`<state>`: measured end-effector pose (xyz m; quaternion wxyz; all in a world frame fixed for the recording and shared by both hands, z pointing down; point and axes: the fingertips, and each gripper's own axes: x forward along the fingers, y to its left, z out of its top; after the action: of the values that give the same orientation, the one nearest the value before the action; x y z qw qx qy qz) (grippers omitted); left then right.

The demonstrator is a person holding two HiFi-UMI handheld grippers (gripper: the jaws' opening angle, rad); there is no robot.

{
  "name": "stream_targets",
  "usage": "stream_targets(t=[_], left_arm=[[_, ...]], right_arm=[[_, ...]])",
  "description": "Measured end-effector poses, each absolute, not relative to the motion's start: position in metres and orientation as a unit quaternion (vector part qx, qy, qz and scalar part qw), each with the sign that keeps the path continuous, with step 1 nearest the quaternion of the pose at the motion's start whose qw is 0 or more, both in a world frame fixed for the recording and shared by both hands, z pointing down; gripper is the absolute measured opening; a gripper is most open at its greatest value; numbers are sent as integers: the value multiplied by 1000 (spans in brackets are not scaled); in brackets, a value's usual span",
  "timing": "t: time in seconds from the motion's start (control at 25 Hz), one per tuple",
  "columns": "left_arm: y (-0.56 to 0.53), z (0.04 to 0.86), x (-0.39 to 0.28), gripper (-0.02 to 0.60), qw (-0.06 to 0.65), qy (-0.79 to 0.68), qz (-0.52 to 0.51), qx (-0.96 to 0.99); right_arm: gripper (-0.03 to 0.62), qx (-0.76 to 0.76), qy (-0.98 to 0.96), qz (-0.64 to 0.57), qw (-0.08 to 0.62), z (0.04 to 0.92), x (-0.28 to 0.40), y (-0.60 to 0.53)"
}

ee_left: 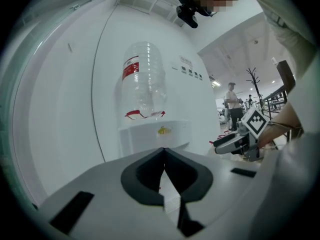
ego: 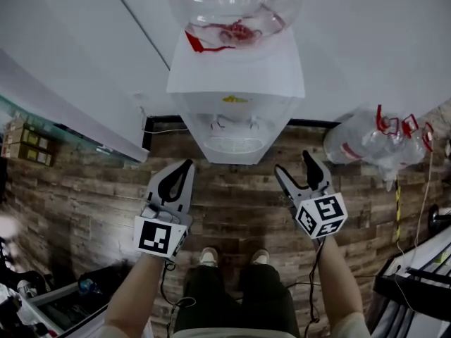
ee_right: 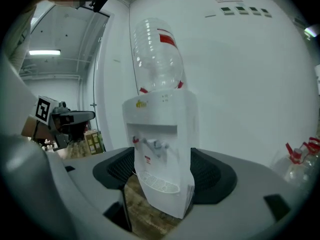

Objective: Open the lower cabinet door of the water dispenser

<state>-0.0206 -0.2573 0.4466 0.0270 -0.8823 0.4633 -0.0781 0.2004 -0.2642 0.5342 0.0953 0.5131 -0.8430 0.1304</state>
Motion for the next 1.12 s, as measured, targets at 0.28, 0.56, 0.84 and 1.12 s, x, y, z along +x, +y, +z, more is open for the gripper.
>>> stream_targets(t=[0.28,0.56,0.84,1.12], left_arm=[[-281,524,-17,6,43,459,-48,-886],[-295,613,-11,5,18,458,-62,-887],[-309,690,-13,5,1,473,-85,-877],[-322,742,-27,5,-28,487,-87,-869]], right_arm=[[353,507,-843,142,109,649,198,-288],[362,503,-843,158,108,740,197,-319],[367,517,-828,194,99,826,210,-357],[367,501,-839,173,125,877,201,-386]])
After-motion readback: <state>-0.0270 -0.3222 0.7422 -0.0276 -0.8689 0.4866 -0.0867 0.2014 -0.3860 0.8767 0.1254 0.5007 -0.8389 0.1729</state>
